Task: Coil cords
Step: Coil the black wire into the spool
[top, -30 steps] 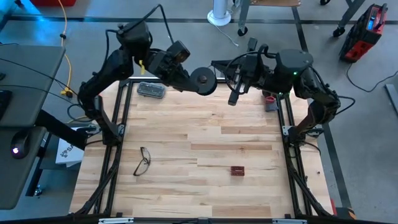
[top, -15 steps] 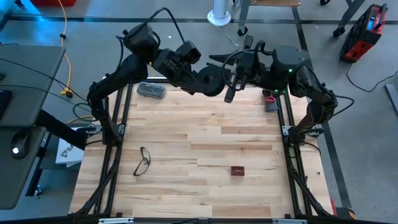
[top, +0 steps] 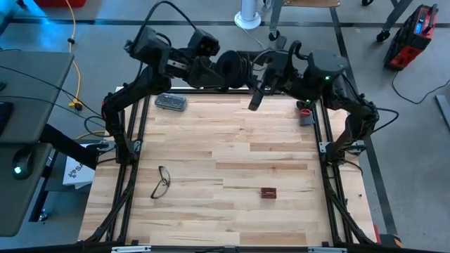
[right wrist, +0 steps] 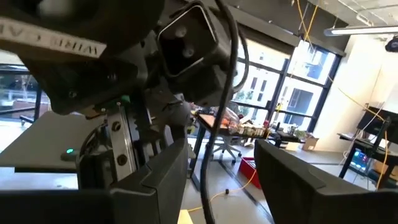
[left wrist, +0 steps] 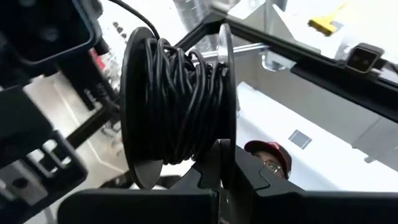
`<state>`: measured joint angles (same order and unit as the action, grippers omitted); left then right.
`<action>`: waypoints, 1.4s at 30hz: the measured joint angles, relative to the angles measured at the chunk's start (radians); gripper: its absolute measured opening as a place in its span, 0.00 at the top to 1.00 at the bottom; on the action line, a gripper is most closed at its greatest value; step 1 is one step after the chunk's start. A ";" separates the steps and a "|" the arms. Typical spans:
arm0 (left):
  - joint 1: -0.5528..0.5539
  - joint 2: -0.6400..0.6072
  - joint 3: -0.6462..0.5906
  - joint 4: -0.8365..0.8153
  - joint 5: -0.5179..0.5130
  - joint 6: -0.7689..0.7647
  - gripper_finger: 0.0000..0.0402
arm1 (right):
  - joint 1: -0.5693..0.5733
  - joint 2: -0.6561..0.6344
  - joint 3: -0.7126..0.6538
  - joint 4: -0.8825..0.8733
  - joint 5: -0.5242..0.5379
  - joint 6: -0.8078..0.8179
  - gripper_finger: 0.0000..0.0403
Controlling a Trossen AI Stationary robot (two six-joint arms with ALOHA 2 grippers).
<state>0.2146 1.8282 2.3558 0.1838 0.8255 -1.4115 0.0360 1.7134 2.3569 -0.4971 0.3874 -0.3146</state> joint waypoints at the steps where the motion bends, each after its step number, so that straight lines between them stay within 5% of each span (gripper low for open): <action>1: 0.000 0.000 0.000 0.013 -0.010 0.001 0.99 | 0.000 0.000 0.000 0.001 0.001 0.000 0.55; 33: 0.043 -0.049 0.000 0.038 -0.064 0.008 0.99 | 0.045 -0.047 -0.002 0.000 0.118 -0.124 0.62; 42: 0.068 -0.051 0.000 0.016 -0.063 0.014 0.99 | 0.046 -0.049 -0.002 -0.002 0.310 -0.279 0.62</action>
<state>0.2825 1.7775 2.3562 0.1994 0.7624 -1.3972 0.0820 1.6647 2.3554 -0.4989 0.6976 -0.5933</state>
